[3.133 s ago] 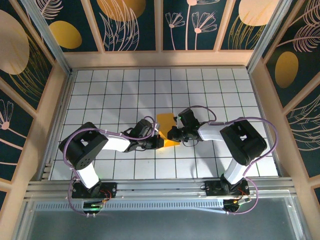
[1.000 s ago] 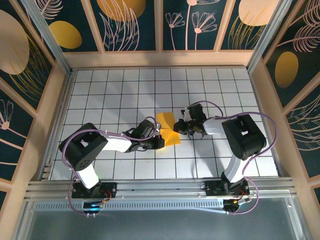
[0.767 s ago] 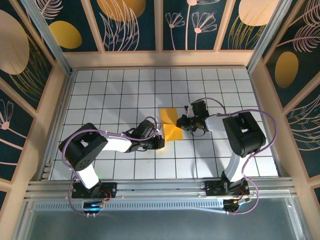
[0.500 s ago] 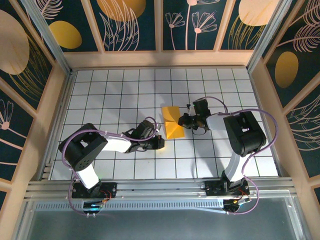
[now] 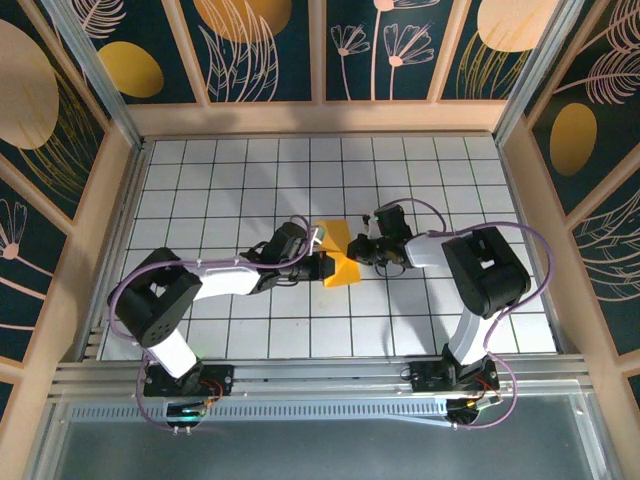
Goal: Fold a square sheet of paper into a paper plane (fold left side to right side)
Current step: Fold the triangle a second time at the center of the table.
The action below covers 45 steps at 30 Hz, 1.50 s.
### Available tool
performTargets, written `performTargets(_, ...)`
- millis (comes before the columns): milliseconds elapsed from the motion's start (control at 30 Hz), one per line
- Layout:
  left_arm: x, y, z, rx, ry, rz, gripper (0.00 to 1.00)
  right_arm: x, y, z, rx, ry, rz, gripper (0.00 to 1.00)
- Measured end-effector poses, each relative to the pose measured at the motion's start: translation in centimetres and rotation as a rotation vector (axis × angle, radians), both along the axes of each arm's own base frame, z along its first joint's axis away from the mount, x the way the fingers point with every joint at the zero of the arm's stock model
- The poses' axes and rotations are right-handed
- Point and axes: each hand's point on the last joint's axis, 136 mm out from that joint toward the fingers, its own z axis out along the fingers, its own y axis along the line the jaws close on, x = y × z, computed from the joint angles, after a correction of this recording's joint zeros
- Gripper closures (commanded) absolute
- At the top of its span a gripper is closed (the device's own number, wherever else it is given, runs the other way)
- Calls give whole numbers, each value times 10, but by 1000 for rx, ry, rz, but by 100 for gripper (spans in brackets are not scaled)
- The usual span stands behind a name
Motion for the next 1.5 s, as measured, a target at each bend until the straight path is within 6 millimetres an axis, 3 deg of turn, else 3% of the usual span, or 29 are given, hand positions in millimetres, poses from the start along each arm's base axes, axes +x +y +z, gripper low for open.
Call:
performTargets(233,4,0,-36,86,43,-4,100,-2,3,0,0,7,-4,100)
performTargets(433,4,6,-53,134,61,10,100,-3,4,0,2,11,-5,100)
performTargets(867,4,8,-54,119,45,22,100,1,-3,1,-1,23,-15,100)
performTargets(1100,5,8,-53,112,39,27,100,26,-26,9,-13,-2,-64,100)
performTargets(1233,5,8,-53,111,38,27,100,35,-27,17,-13,-21,-66,100)
performTargets(1400,5,8,-53,111,38,27,100,30,-22,29,3,-37,-45,100)
performTargets(1500,5,8,-53,111,38,26,100,16,-9,35,32,-39,-15,100)
